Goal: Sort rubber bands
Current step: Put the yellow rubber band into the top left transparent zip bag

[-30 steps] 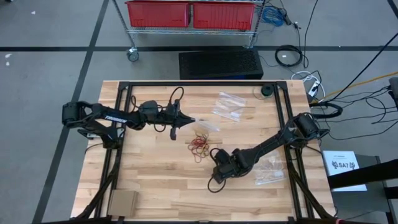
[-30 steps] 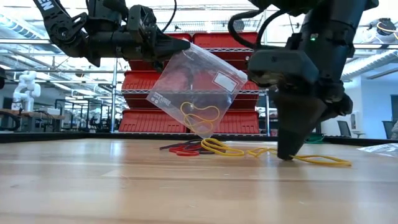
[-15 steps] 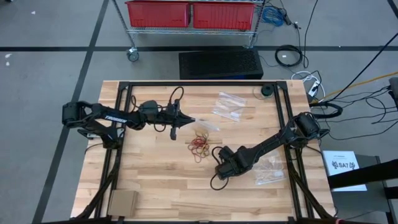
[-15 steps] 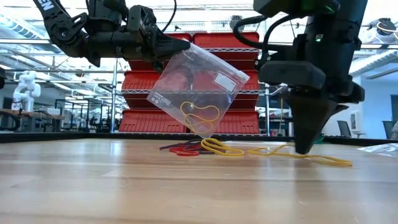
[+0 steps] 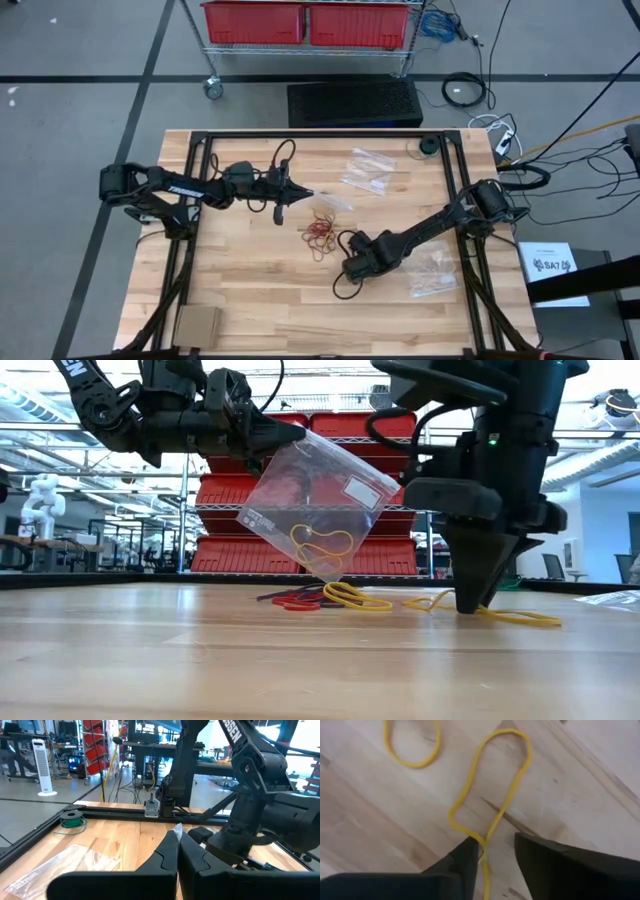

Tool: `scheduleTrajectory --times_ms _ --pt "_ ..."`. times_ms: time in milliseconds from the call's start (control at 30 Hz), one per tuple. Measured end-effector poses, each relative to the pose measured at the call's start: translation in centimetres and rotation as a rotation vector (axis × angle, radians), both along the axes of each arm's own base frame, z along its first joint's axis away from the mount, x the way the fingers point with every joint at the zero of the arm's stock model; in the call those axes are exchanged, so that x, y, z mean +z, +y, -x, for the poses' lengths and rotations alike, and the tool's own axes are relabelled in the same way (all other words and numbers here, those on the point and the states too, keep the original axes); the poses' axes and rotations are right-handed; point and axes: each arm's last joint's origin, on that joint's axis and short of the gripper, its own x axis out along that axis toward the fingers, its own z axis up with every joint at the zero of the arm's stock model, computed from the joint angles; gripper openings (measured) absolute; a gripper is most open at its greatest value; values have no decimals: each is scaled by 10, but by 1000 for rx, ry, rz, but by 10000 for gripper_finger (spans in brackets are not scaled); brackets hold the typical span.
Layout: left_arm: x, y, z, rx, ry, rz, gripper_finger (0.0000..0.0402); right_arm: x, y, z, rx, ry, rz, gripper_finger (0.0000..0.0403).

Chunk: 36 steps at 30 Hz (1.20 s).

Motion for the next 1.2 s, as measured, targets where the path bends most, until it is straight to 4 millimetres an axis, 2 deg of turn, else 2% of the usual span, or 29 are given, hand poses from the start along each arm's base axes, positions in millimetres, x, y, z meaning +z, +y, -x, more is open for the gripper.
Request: scheduleTrajectory --times_ms 167,333,467,567,700,833,1000,1200 --pt "0 0 0 2 -2 0 0 -7 1 -3 35 -3 16 14" --pt "0 1 0 4 -3 4 0 0 1 -3 70 -34 12 2" --pt "6 1 2 4 -28 -1 0 19 2 -3 112 -117 37 1" --pt "13 0 6 5 -53 -8 0 43 1 -1 136 -206 78 1" --pt "22 -1 11 8 -83 -16 0 62 -1 2 186 -272 115 0" --pt "27 1 15 17 -94 -22 0 90 -4 5 257 -377 159 0" --pt "28 4 16 33 -94 -21 0 124 -17 13 323 -475 242 0" --pt "26 4 16 33 -79 -17 0 157 -44 22 371 -542 341 0"
